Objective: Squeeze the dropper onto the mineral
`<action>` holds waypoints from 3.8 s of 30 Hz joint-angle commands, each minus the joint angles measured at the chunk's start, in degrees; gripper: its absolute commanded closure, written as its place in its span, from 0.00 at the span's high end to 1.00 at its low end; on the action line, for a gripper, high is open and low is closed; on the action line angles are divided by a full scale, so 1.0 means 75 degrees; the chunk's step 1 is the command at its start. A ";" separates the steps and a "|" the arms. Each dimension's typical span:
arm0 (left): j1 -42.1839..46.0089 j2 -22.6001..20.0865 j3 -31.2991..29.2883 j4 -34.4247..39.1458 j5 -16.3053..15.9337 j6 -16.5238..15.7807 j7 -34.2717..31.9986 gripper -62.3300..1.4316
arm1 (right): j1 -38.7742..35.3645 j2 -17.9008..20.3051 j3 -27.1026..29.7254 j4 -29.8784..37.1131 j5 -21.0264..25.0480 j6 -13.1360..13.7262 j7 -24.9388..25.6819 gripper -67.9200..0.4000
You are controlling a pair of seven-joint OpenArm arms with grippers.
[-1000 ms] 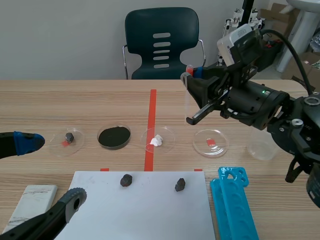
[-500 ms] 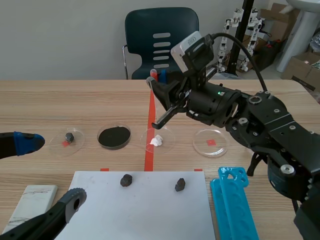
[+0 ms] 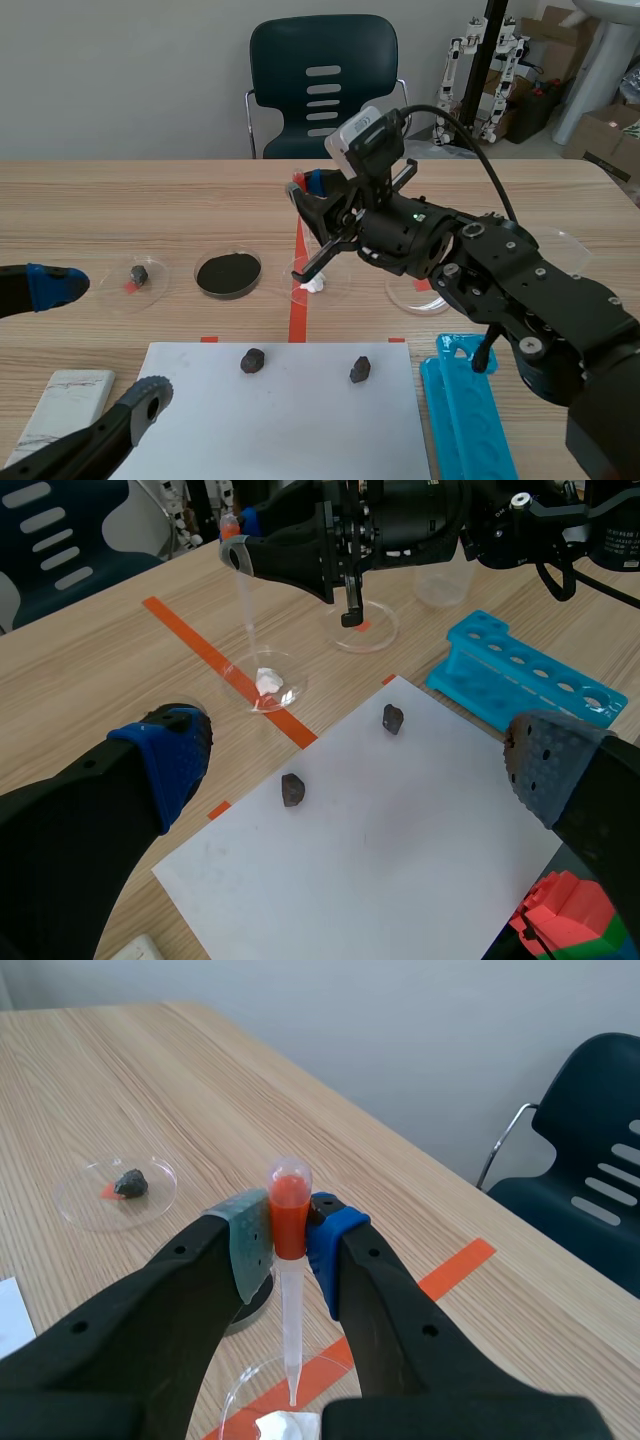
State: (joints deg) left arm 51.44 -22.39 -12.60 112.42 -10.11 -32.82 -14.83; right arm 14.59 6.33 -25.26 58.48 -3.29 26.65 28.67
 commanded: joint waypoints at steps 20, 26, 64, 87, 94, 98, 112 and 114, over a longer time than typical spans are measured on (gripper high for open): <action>0.0012 -0.0006 0.0015 0.0076 -0.0108 0.0009 -0.0105 0.99 | 0.0189 -0.0105 0.0009 0.0070 0.0093 -0.0015 -0.0119 0.15; 0.0012 -0.0006 0.0015 0.0076 -0.0108 0.0009 -0.0105 0.99 | 0.0189 -0.0105 0.0009 0.0070 0.0093 -0.0015 -0.0119 0.15; 0.0012 -0.0006 0.0015 0.0076 -0.0108 0.0009 -0.0105 0.99 | 0.0187 -0.0105 0.0009 0.0070 0.0093 -0.0009 -0.0236 0.04; 0.0012 -0.0006 0.0015 0.0076 -0.0108 0.0009 -0.0105 0.99 | 0.0187 -0.0105 0.0009 0.0070 0.0093 0.0023 -0.0265 0.02; 0.0012 -0.0006 0.0015 0.0076 -0.0108 0.0009 -0.0105 0.99 | 0.0184 -0.0102 0.0017 0.0073 0.0128 0.0020 -0.0265 0.04; 0.0012 -0.0006 0.0015 0.0076 -0.0108 0.0009 -0.0105 0.99 | 0.0169 -0.0096 0.0082 0.0079 0.0347 0.0017 -0.0303 0.06; 0.0012 -0.0006 0.0015 0.0076 -0.0108 0.0009 -0.0105 0.99 | -0.1384 0.0612 0.0393 0.2570 0.0554 -0.0044 -0.0880 0.06; 0.0012 -0.0006 0.0015 0.0076 -0.0108 0.0009 -0.0105 0.99 | -0.1915 0.0679 0.0653 0.3246 0.0554 -0.0047 -0.1072 0.06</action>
State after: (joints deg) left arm 51.44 -22.39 -12.60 112.42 -10.13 -32.82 -14.85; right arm 1.04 11.03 -21.47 80.93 0.23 26.57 20.38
